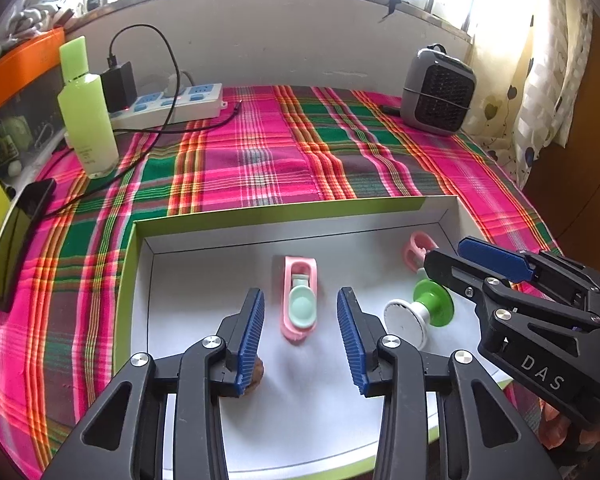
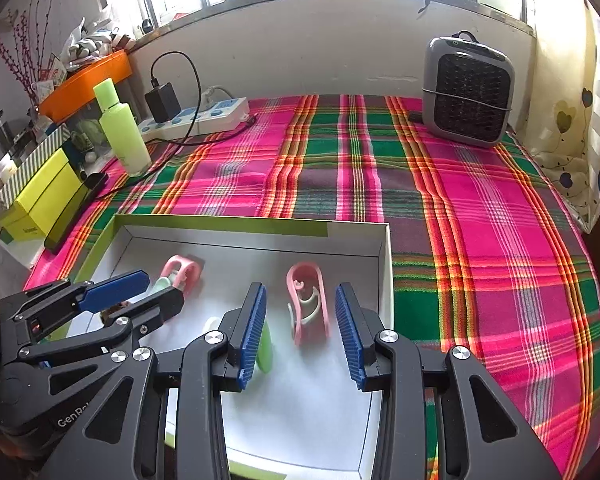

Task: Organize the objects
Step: 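Open the left tool to release the holder while the right tool releases the pink clip in the tray, then withdraw both open tools from the tray toward the white panda-face object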

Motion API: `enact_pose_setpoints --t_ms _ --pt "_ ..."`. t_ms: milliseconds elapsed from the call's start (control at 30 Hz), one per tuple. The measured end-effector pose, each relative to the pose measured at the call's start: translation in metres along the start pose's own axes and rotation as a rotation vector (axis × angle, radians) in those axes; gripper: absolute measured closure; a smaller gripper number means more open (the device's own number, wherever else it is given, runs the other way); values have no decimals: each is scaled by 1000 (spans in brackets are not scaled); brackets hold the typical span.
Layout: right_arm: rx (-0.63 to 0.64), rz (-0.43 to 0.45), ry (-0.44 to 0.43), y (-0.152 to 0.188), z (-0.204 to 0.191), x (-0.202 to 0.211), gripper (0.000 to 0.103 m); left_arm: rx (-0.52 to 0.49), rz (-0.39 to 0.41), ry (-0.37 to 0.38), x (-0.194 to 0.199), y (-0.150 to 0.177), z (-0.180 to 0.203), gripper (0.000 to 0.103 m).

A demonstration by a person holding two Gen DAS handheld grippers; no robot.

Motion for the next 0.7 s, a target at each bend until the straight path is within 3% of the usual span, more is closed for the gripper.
enact_pose_setpoints --t_ms 700 --pt "-13 71 -11 27 -19 56 66 19 75 -38 62 31 -1 64"
Point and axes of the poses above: each gripper's, at about its wrist camera, not at the fingertips, and x roughly against the way its jaws point, z to its right, y to its underside, the point moved 4 cm from there along -x, roughly the way its jaws point, and after that the axes turned 8 degrees about z, right-handed, at the moved point
